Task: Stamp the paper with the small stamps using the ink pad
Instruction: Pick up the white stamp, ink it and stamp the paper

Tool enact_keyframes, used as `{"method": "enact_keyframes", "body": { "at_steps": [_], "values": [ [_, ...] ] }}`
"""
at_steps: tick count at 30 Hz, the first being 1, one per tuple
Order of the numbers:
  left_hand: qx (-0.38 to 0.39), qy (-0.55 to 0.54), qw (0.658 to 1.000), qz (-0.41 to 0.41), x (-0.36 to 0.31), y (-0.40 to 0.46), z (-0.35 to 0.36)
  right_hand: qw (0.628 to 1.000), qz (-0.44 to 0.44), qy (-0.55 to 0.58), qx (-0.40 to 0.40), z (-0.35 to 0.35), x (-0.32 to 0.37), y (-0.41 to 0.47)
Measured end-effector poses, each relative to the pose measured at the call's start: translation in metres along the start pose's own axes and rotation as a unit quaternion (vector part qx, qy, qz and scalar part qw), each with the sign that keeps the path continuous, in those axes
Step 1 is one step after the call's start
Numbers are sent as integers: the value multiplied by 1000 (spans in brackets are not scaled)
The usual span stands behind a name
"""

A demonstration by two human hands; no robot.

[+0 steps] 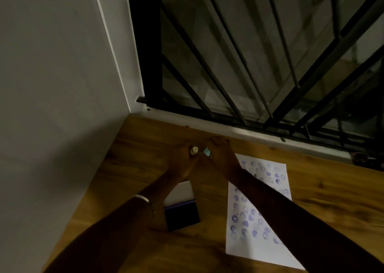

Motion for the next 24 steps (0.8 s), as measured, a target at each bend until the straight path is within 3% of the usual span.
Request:
{"method": "enact_keyframes", "body": {
  "at_steps": [4, 10, 12, 16, 22, 24],
  "values": [
    [3, -33, 999, 17, -10, -22, -15, 996, -55, 66, -30, -22, 34, -17],
    [60, -136, 989, -5, -17, -67, -38, 997, -56, 49, 22, -37, 65, -52],
    [53, -117, 992, 0, -16, -80, -47, 998, -44, 35, 28, -39, 73, -67],
    [73, -71, 995, 1, -5, -102, -62, 993, -36, 111, 14, -45, 89, -100],
    [-26, -33, 998, -55, 25, -124, -96, 993, -67, 97, -13, -38, 94, -124],
    [-47, -37, 995, -77, 31, -133, -103, 994, -72, 79, 14, -20, 94, -134]
  ]
}}
Point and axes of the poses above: each hand's wrist, its own y-axis towards the middle knuckle, its own z-axis out of the palm, x = y × z, the point moved 4 cm from there along y, towards the middle knuckle, and after that the axes turned 12 degrees about -x, right-handed, at the moved point
